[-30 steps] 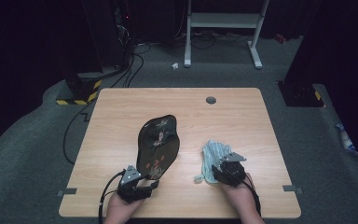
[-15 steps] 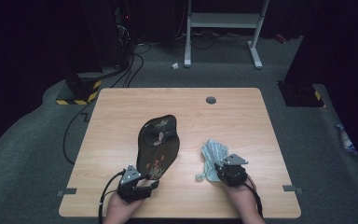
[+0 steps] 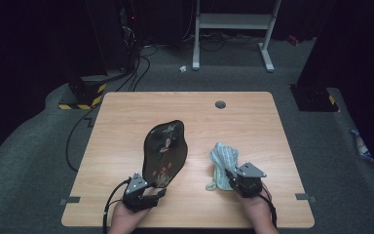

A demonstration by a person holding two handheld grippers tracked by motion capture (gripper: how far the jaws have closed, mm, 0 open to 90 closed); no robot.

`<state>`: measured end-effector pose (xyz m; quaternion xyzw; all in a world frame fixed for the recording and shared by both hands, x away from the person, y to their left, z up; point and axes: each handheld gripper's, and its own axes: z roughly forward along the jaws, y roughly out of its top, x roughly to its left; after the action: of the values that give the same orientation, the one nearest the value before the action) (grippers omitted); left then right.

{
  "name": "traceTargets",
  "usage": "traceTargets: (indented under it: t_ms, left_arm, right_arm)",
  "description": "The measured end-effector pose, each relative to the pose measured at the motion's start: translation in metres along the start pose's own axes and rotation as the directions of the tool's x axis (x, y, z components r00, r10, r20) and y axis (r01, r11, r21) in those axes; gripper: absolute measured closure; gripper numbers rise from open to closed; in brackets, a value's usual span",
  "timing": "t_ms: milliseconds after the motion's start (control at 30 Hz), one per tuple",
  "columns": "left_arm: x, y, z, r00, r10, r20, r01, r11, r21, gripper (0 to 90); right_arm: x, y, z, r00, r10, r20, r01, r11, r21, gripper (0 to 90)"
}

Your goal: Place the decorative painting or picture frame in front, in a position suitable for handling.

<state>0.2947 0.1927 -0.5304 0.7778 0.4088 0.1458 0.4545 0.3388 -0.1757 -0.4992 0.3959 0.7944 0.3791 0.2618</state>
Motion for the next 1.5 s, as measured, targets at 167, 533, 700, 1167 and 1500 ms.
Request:
traceTargets:
  t_ms: [167, 533, 700, 1167, 1500]
  left_arm:
    - [-0.002, -0.001, -0.004, 0.9993, 0.026, -0.027, -0.027, 0.9985, -0.047, 46.9]
    - [-0.003, 0.010, -0.028, 0.9982, 0.006, -0.059, -0.019, 0.9756, -0.219, 52.1]
    - [-0.004, 0.015, -0.033, 0.9992, 0.000, -0.040, -0.010, 0.9676, -0.252, 57.0]
    - [-0.006, 0.017, -0.034, 0.9973, 0.016, -0.072, -0.033, 0.9704, -0.239, 77.5]
    - [-0.006, 0.017, -0.033, 0.9972, 0.014, -0.073, -0.031, 0.9690, -0.245, 77.5]
  right_arm:
    - [0.008, 0.009, -0.011, 0.9991, -0.012, -0.041, 0.010, 0.999, -0.046, 70.0]
    - [0.041, 0.059, -0.050, 0.9777, -0.091, -0.189, 0.056, 0.982, -0.181, 70.0]
    - [0.060, 0.093, -0.054, 0.9671, -0.155, -0.201, 0.115, 0.973, -0.200, 69.9]
    - [0.094, 0.147, -0.019, 0.9490, -0.255, -0.185, 0.236, 0.965, -0.117, 69.8]
    - [0.139, 0.161, -0.031, 0.8888, -0.351, -0.294, 0.299, 0.931, -0.207, 70.9]
